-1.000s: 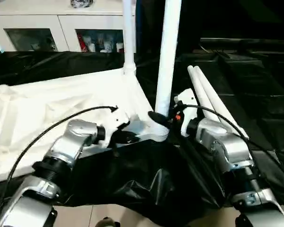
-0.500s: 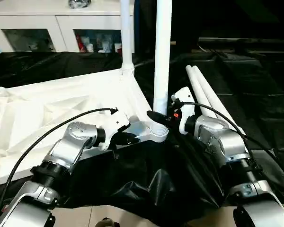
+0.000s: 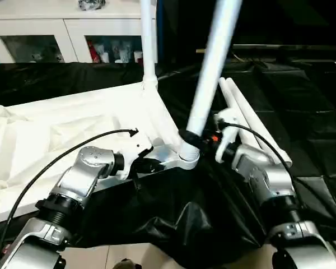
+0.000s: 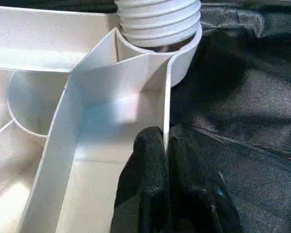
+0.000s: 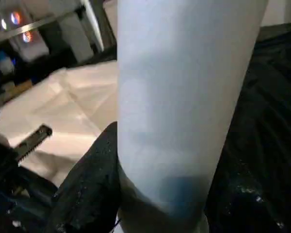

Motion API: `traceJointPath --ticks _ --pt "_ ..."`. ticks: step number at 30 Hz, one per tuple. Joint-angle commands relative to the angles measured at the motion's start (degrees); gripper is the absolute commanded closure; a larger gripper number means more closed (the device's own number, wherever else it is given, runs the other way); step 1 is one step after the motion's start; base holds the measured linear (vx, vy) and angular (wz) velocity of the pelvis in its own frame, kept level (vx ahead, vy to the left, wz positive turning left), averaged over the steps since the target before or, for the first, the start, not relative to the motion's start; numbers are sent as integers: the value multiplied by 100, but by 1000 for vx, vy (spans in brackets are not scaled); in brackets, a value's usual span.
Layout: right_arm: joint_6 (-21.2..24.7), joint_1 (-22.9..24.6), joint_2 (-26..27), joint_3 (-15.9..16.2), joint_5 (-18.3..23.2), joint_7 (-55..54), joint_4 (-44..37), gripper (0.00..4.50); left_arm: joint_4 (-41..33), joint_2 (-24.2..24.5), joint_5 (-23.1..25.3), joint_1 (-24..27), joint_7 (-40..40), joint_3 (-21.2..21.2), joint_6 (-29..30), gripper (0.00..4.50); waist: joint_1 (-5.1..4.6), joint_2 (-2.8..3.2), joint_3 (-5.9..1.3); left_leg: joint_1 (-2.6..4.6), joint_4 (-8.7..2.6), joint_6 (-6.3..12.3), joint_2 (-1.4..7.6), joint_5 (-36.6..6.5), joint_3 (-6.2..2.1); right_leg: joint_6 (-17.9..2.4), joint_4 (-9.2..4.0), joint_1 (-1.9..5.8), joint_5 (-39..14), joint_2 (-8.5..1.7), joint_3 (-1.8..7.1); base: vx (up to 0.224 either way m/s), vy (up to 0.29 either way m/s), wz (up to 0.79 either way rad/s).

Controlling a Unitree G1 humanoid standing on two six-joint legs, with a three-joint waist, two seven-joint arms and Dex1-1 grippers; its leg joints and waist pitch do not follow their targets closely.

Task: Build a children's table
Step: Insert table leg to table base

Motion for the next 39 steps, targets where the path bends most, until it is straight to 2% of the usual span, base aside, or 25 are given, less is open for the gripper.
traceJointPath --ticks 1,10,13,17,18,20,21,22,27,32,35,36,39 --pt "-9 290 8 -7 -116 -123 435 261 -154 -76 -369 -39 10 263 -76 450 15 19 -429 94 -384 51 82 -1292 -31 -1282 -453 302 -975 -379 210 0 0 0" --pt "-452 528 121 -15 -161 -113 426 261 -53 -121 -284 -118 115 332 -116 450 15 39 -431 96 -397 65 86 -1358 -38 -1218 -473 286 -1165 -382 206 0 0 0" --pt "-829 736 150 72 -282 -172 271 261 24 -147 -257 -149 214 368 -164 450 19 -9 -425 90 -402 77 87 -1370 -31 -1169 -492 282 -1296 -392 214 0 0 0" --pt "-911 816 161 107 -326 -227 163 261 29 -147 -250 -141 245 375 -178 450 26 3 -420 86 -410 105 89 -1329 -35 -1126 -491 270 -1315 -386 215 0 0 0" --pt "-960 849 101 279 -509 -239 63 261 6 -131 -243 -112 242 369 -185 450 27 -13 -416 88 -414 102 87 -1360 -33 -1096 -499 266 -1446 -393 214 0 0 0" --pt "-1015 866 41 450 -680 -220 -15 261 -11 -116 -236 -89 234 361 -192 450 27 -9 -414 93 -417 88 88 -1381 -33 -1064 -509 260 -1515 -390 215 0 0 0" --pt "-1020 870 28 500 -724 -214 -47 261 -17 -109 -231 -79 230 357 -198 450 25 -26 -410 89 -417 85 87 -1382 -35 -1046 -505 260 -1546 -387 218 0 0 0" --pt "-998 862 12 560 -756 -182 -99 261 -24 -99 -220 -68 228 349 -203 450 26 -42 -405 88 -417 94 84 -1388 -29 -1017 -518 258 -1591 -388 223 0 0 0" --pt "-943 807 -65 760 -862 -52 -111 261 -14 -73 -178 -53 211 315 -230 450 26 -34 -406 79 -420 119 85 -1343 -33 -994 -516 260 -1591 -393 222 0 0 0" --pt "-849 717 -206 1101 -1071 292 -29 261 17 -44 -147 -65 174 276 -261 450 13 -36 -397 80 -421 105 83 -1418 -31 -959 -529 249 -1708 -387 224 0 0 0" --pt "-823 638 -279 1260 -1156 493 54 261 38 -10 -109 -83 131 233 -284 450 11 -46 -397 84 -425 90 86 -1470 -36 -941 -538 249 -1758 -390 227 0 0 0" --pt "-817 573 -324 1362 -1199 637 159 261 55 2 -96 -94 110 218 -303 450 7 -73 -395 84 -427 99 89 -1494 -33 -953 -536 245 -1759 -388 226 0 0 0" --pt "-833 510 -352 1417 -1201 757 287 261 63 15 -86 -108 81 200 -323 450 9 -69 -394 84 -428 101 88 -1505 -35 -955 -536 246 -1786 -395 228 0 0 0"
